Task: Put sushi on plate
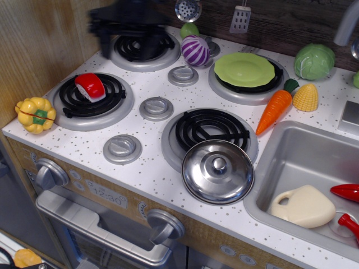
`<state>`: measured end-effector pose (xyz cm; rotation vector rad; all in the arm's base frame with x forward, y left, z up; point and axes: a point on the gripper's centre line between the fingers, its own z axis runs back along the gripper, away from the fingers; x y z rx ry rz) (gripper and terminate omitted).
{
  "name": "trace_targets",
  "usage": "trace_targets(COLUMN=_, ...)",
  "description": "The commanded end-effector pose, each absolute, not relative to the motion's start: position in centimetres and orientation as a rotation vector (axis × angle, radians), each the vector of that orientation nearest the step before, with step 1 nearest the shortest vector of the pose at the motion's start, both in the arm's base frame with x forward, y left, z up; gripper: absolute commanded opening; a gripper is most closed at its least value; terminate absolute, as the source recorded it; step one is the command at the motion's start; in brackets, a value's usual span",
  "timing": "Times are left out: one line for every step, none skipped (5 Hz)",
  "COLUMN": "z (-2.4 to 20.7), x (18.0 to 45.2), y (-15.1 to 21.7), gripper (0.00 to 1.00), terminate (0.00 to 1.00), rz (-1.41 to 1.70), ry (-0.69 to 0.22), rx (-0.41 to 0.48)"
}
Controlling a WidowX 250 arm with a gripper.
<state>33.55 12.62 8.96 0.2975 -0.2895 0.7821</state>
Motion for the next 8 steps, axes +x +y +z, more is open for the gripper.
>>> trace_targets(z=8.7, x=32.9, y=15.2, gripper=1.00, terminate=0.00, rz=0.877, ry=-0.377, rx=0.224)
trace_targets(z=7.2, x=32.3, y=15.8, gripper=1.00, terminate=0.00, rz=0.890, ry=-0.370, rx=0.190)
trace_targets(z=5.9, x=31.8, y=16.5, gripper=1.00, terminate=0.00, rz=0.872, ry=-0.387, rx=0.170)
trace_targets(z=4.3, x=31.8, y=17.0, gripper=1.00, terminate=0.00, rz=0.855, ry=-0.384, rx=0.135)
trace_targets(z=3.3, x=31.5, y=17.5, gripper=1.00, terminate=0.00, rz=0.853, ry=-0.390, rx=0.152)
trace_targets(z=2.3, x=31.5, y=17.9, gripper=0.00, terminate=0.00, rz=0.863, ry=-0.389, rx=0.123)
trace_targets(z=3.2, x=32.1, y=16.7, gripper=0.00, terminate=0.00, rz=0.824, ry=-0.424, rx=0.117)
trace_targets(z=5.3, x=33.3, y=13.8, gripper=0.00, terminate=0.00, rz=0.608, ry=-0.533, rx=0.091)
